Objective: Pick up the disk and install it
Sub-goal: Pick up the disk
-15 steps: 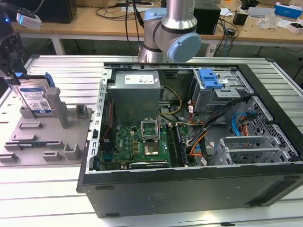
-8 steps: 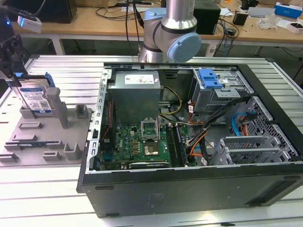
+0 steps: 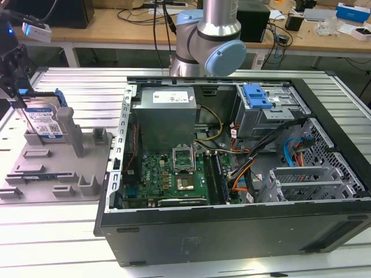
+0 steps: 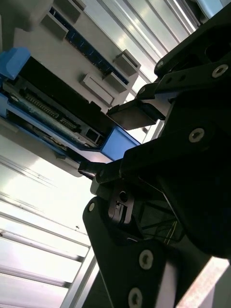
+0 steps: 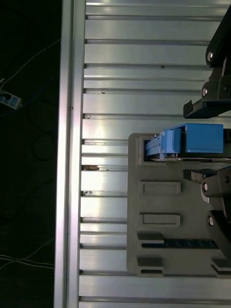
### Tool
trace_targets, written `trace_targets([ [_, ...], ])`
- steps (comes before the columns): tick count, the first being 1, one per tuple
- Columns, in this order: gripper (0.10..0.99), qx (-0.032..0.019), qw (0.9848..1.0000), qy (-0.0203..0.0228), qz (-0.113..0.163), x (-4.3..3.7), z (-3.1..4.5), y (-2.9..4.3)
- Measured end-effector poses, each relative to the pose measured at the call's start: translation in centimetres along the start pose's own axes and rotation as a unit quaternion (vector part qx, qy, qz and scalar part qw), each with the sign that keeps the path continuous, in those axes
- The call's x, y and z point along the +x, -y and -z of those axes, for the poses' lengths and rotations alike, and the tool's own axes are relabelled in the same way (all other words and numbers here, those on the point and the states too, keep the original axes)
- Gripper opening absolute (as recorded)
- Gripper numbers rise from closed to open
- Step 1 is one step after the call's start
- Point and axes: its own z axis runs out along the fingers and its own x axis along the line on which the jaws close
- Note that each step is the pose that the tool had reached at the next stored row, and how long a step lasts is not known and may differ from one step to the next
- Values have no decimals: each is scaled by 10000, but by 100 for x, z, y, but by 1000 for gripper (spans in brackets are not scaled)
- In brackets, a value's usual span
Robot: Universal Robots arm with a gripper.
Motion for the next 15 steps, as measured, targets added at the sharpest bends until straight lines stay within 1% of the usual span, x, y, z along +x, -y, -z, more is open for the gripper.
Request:
trace_targets([
  [10,541,0,10000,0,0,1,-52,0],
  [12,529,0,10000,0,0,1,-58,-1],
  [13,455,0,10000,0,0,1,-61,-2],
  [15,455,0,10000,0,0,1,-67,-4],
])
